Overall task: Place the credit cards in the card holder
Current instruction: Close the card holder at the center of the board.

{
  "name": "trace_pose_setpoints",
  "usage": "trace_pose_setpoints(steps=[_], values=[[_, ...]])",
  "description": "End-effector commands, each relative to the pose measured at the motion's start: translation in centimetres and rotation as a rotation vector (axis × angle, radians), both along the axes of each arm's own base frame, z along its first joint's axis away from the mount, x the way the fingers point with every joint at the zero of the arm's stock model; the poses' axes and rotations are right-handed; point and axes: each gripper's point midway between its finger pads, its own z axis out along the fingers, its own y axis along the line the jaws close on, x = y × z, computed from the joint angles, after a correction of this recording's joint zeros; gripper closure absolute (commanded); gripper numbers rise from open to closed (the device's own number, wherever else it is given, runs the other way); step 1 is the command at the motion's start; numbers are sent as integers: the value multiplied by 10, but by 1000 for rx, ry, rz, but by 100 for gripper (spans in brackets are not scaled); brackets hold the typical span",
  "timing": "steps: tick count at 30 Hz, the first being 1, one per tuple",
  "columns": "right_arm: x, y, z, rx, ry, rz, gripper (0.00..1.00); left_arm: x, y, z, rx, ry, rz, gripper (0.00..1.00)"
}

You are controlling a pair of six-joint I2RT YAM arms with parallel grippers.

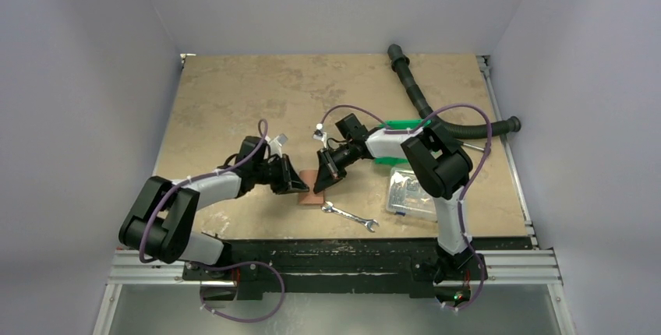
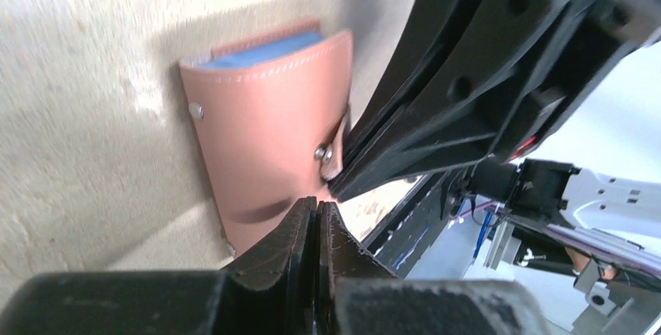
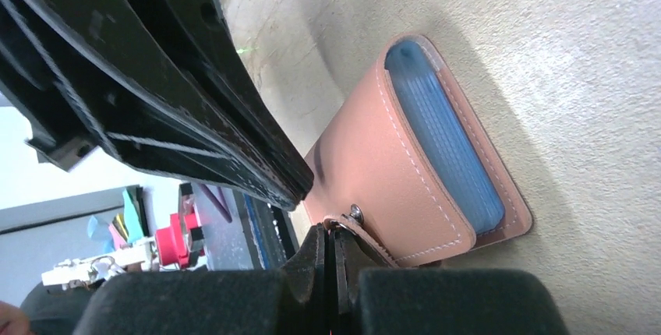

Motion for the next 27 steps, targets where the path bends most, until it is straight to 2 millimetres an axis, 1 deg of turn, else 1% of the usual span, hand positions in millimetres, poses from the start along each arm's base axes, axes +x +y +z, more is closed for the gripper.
trace_pose_setpoints(steps=[1, 3, 6, 8, 11, 12, 14, 15, 16, 17, 19, 21, 22, 24, 27], values=[[16, -7, -27, -30, -118, -9, 100, 38, 0, 30, -27, -95, 40, 100], [20, -10, -27, -34, -126, -13, 100, 47, -1, 33, -22, -110, 42, 100], [24, -13, -23, -28, -136, -15, 100, 56, -5, 26, -2, -93, 10, 100], [28, -13, -20, -32, -147, -27, 100, 53, -5, 13, 11, -57, -4, 100], [32, -15, -13, -60, -155, -63, 100, 46, -4, 0, 18, -21, -17, 100], [34, -15, -8, -71, -149, -80, 98, 43, -2, -4, 27, -12, -18, 100], [40, -17, 0, -126, -162, -124, 88, 40, 2, -11, 53, 4, -14, 100], [41, -17, 8, -144, -178, -140, 84, 37, 3, -13, 61, 12, -17, 100], [43, -17, 17, -154, -198, -159, 78, 36, 4, -16, 66, 22, -18, 100], [45, -15, 32, -147, -222, -183, 72, 34, 4, -18, 69, 33, -19, 100], [47, -13, 52, -148, -256, -223, 63, 33, 4, -21, 74, 46, -27, 100], [51, -15, 64, -178, -290, -279, 54, 28, 6, -25, 91, 83, -40, 100], [52, -16, 68, -200, -309, -299, 51, 29, 7, -25, 98, 87, -45, 100], [52, -16, 70, -271, -358, -319, 46, 29, 10, -27, 130, 89, -54, 100], [53, -10, 69, -401, -463, -350, 41, 29, 13, -30, 154, 91, -58, 100]])
